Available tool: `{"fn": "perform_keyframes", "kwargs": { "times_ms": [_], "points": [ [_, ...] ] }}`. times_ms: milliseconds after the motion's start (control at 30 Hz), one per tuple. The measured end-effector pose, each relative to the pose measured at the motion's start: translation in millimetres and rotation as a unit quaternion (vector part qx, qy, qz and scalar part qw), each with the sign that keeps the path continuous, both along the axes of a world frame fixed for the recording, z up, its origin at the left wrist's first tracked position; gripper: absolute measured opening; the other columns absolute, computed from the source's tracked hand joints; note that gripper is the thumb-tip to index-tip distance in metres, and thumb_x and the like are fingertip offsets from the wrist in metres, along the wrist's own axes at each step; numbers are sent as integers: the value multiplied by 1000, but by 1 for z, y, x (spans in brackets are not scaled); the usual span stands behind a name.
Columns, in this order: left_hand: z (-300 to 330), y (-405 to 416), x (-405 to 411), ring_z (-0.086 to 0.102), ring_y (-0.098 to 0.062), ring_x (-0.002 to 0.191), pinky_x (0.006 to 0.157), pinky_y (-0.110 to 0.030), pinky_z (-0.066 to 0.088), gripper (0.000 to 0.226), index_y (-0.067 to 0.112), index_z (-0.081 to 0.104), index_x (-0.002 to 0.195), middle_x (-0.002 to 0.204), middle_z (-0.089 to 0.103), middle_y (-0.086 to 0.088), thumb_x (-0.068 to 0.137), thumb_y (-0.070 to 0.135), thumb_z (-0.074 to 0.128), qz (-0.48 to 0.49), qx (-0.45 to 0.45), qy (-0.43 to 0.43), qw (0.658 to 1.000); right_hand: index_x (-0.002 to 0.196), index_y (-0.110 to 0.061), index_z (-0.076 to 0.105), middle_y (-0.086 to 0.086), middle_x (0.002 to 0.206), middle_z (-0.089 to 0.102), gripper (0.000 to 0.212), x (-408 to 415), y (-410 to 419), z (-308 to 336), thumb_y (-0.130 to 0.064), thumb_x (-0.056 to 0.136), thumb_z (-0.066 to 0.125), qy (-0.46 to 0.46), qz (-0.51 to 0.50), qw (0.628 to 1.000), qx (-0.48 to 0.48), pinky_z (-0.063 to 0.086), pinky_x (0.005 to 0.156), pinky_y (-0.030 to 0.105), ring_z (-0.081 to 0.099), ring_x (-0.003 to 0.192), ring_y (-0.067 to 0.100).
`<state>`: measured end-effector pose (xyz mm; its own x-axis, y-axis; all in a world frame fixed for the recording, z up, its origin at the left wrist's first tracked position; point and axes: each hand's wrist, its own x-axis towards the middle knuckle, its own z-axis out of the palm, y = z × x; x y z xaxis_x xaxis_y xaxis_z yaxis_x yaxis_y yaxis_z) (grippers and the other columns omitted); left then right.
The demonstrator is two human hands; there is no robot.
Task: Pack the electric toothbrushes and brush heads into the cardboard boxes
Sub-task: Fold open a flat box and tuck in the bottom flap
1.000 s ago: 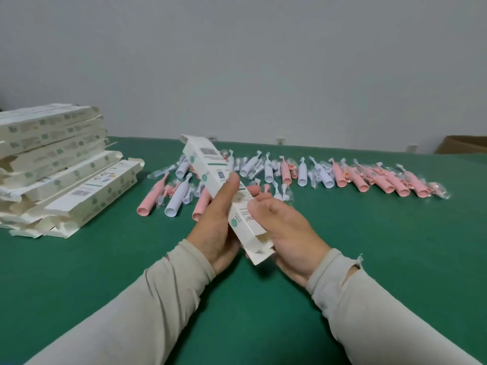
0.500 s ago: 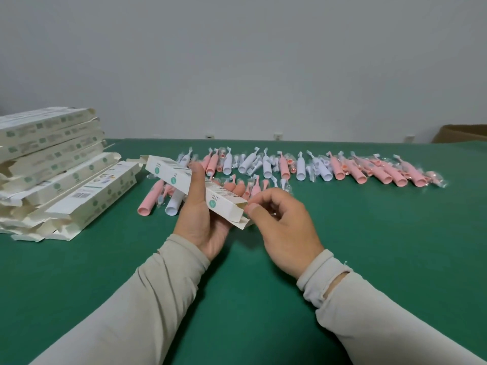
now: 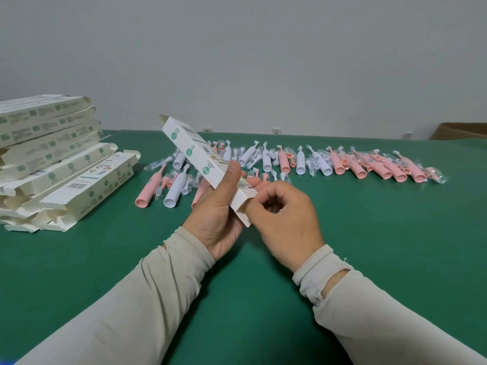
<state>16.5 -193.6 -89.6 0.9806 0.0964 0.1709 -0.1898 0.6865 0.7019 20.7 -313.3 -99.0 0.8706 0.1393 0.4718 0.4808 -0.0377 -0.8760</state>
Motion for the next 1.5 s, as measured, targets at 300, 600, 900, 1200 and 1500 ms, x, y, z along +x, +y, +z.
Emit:
{"fn": "perform_keyframes", "kwargs": {
  "times_ms": [300,600,900,1200,1500],
  "points": [
    [3,13,3,53,-32,114,110,-54,42,90,-9,41,142,115,49,-19,83,56,66,-9,-50,78,996,101,-30,59,-19,104,64,20,1,-7,-1,-36,83,63,-98,83,980,-154,50,82,26,62,97,7],
    [5,12,4,54,-35,124,109,-57,42,82,4,42,142,106,55,-20,81,52,67,-1,-67,64,996,94,-27,67,-15,102,60,7,6,-9,-2,-33,91,63,-197,-9,970,-145,54,78,30,62,91,9],
    [4,6,1,66,-26,85,69,-40,59,75,20,41,148,99,51,-13,82,45,68,-26,-46,42,998,102,-23,75,-8,104,65,15,9,-13,0,-26,91,65,-184,-8,974,-135,55,82,36,62,98,10],
    [7,7,-2,67,-31,94,68,-42,60,79,12,38,147,121,46,-20,84,51,65,-53,-53,43,996,99,-27,73,-9,98,61,11,11,-16,2,-25,92,65,-202,13,968,-149,52,81,29,61,97,10],
    [5,6,-4,64,-36,111,80,-50,59,67,31,39,146,140,53,-27,85,45,66,-78,-29,21,996,95,-22,68,-9,93,60,10,5,-15,7,-30,90,64,-215,-47,962,-164,54,72,42,59,84,13]
  ]
}}
